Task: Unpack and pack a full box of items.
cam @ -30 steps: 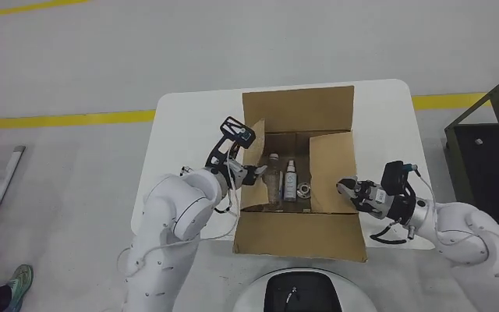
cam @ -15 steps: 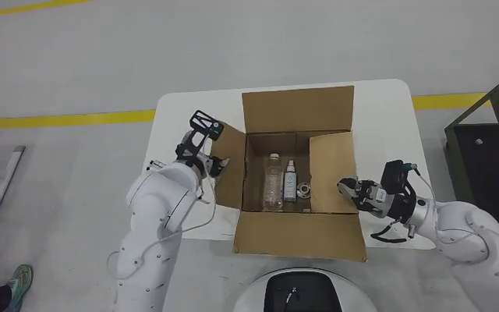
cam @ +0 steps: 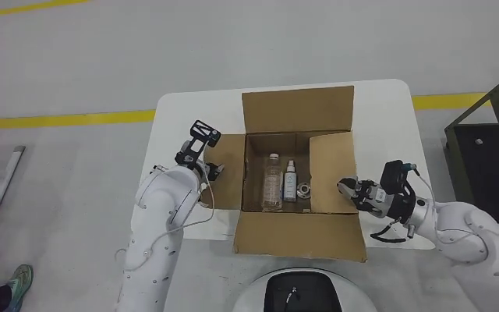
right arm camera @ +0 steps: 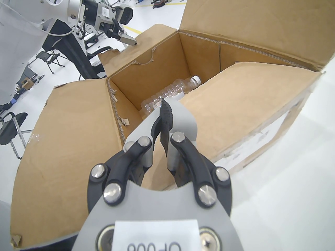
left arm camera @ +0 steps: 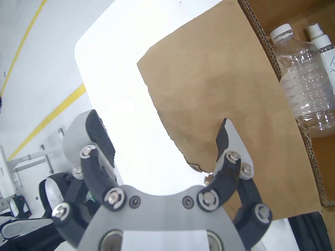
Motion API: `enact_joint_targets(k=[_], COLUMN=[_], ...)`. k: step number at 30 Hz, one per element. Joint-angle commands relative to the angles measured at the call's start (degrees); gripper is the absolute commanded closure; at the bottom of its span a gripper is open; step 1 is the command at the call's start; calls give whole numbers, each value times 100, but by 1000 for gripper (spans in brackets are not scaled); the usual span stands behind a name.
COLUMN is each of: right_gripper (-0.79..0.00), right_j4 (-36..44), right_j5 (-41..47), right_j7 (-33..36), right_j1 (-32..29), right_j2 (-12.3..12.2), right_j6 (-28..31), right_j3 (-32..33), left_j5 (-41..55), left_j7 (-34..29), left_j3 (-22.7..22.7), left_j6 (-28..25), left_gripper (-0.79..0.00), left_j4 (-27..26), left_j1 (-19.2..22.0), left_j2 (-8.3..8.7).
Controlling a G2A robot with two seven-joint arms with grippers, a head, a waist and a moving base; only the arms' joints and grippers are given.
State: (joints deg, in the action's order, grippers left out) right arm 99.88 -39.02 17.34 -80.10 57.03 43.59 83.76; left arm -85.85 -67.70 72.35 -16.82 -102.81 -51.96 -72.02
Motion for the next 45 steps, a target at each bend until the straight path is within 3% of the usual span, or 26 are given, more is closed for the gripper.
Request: enact_joint_targets(k=[1,6,11,20,25,36,40,45], right_gripper=[0,0,0,0,0,0,0,0], right_j4=[-3,15,99,-84,-229,-242,-312,-373], right_j5=[0,62,155,312,335,-65,-235,-365], right_j7=[0,-161,-652,-927,-984,-1174,-1244,-1319], right_j1=[6,34,-77,-462,-621,-868,-882,-848], right_j2=[-1,1,-5,-45,-51,-19,2,18], right_j6=[1,-71,-290,-374,-369,-414,-435,-430], right_j3=[-5,64,468,1176,1358,1291,1156,1074], left_j5=[-1,86,449,357,1515,4109,5018,5106], left_j7=[13,41,-64,-114,145,488,441,393], left_j3=[-8,42,150,-239,-492,-1264,-1460,-1476], left_j6=[2,8,41,-276,-128,-27,253,255], left_gripper=[-785,-785,-785,-785,-785,-785,-785,-785], left_j4=[26,-40,-494,-1393,-1643,-933,-611,-572], left_j1=[-6,49,107,205,307,521,554,594], left_j2=[0,2,-1,-9,-87,-252,-306,-308])
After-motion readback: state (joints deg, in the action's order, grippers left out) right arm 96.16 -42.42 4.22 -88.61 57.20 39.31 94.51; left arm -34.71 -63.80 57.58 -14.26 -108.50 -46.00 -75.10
